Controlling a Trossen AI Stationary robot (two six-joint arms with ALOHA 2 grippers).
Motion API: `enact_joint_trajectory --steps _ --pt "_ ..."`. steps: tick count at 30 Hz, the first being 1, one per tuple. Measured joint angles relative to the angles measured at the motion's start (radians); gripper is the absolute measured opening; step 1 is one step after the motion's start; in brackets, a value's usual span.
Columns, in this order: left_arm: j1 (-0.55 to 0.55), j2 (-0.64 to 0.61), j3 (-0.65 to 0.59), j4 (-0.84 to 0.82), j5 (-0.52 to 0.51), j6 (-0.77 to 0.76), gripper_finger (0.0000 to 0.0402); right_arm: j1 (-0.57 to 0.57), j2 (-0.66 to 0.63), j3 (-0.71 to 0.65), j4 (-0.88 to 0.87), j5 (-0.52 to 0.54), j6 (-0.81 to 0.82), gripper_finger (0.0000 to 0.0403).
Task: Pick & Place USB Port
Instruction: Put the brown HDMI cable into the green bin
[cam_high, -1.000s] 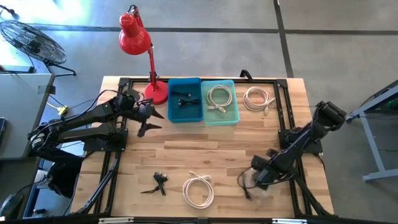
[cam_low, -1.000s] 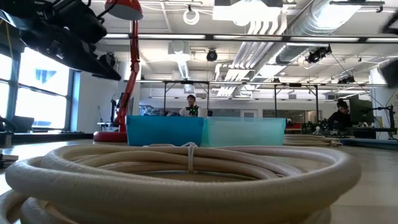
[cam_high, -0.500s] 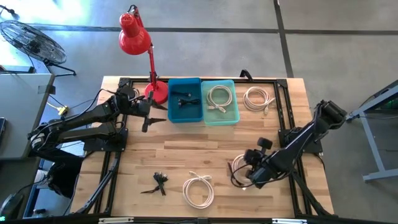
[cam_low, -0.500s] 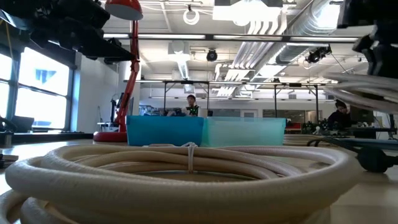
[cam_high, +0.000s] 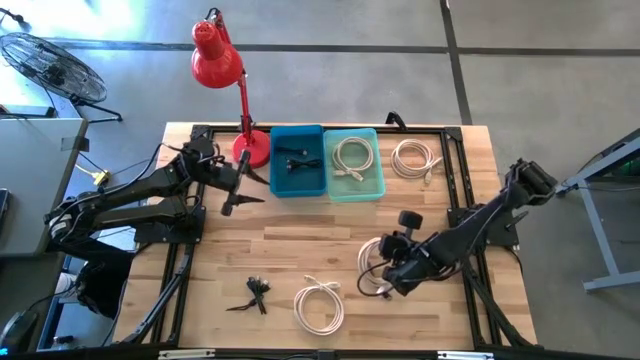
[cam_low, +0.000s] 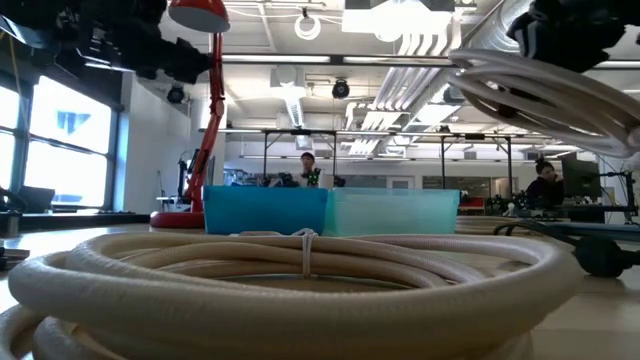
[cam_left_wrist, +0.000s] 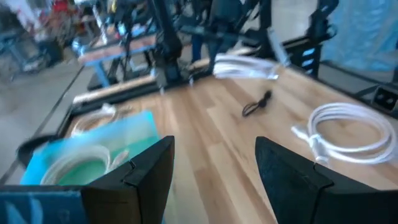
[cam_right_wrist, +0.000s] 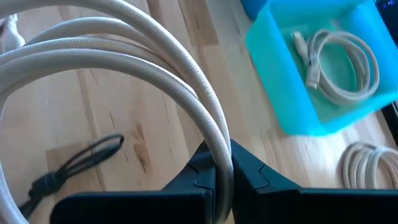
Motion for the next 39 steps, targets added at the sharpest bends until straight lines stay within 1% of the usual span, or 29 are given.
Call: enact_joint_trajectory --steps 2,5,7,11,13,16,18,20,23,25,28,31,35,39 --pt "0.000 0.000 0.000 0.047 -0.003 -0.038 0.0225 -0.014 0.000 0.002 0.026 -0.003 -0.041 0.0007" --pt "0.000 0.000 0.000 0.094 -0.047 -0.093 0.0246 -0.034 0.000 -0.001 0.072 -0.013 -0.103 0.0007" --pt "0.000 0.000 0.000 0.103 -0.064 -0.110 0.0270 -0.047 0.000 -0.005 0.085 -0.015 -0.135 0.0007" --pt "0.000 0.000 0.000 0.103 -0.076 -0.118 0.0330 -0.070 -0.001 -0.006 0.108 -0.011 -0.205 0.0007" --pt "-0.004 0.000 0.000 0.103 -0.066 -0.121 0.0360 -0.084 -0.001 -0.006 0.130 0.005 -0.266 0.0007" --pt "-0.048 0.000 0.000 0.131 -0.067 -0.151 0.0391 -0.112 -0.001 -0.002 0.199 0.045 -0.398 0.0007" --pt "-0.099 0.008 0.000 0.186 -0.093 -0.178 0.0396 -0.131 -0.001 0.014 0.250 0.093 -0.501 0.0007" --pt "-0.161 0.022 0.000 0.254 -0.135 -0.197 0.0392 -0.149 -0.001 0.029 0.333 0.166 -0.622 0.0007" --pt "-0.248 0.051 0.000 0.342 -0.221 -0.200 0.0389 -0.169 -0.001 0.042 0.509 0.266 -0.864 0.0007" --pt "-0.298 0.078 0.000 0.382 -0.291 -0.201 0.0388 -0.181 -0.001 0.044 0.661 0.289 -1.035 0.0007" --pt "-0.357 0.125 0.000 0.425 -0.379 -0.203 0.0388 -0.196 -0.002 0.044 0.861 0.284 -1.257 0.0007" --pt "-0.405 0.178 0.000 0.478 -0.461 -0.209 0.0388 -0.213 -0.002 0.044 1.007 0.243 -1.408 0.0007" --pt "-0.460 0.264 0.000 0.597 -0.556 -0.245 0.0388 -0.242 -0.002 0.044 1.115 0.173 -1.512 0.0007" --pt "-0.505 0.356 0.001 0.741 -0.590 -0.282 0.0388 -0.280 -0.001 0.044 1.156 0.117 -1.544 0.0007"
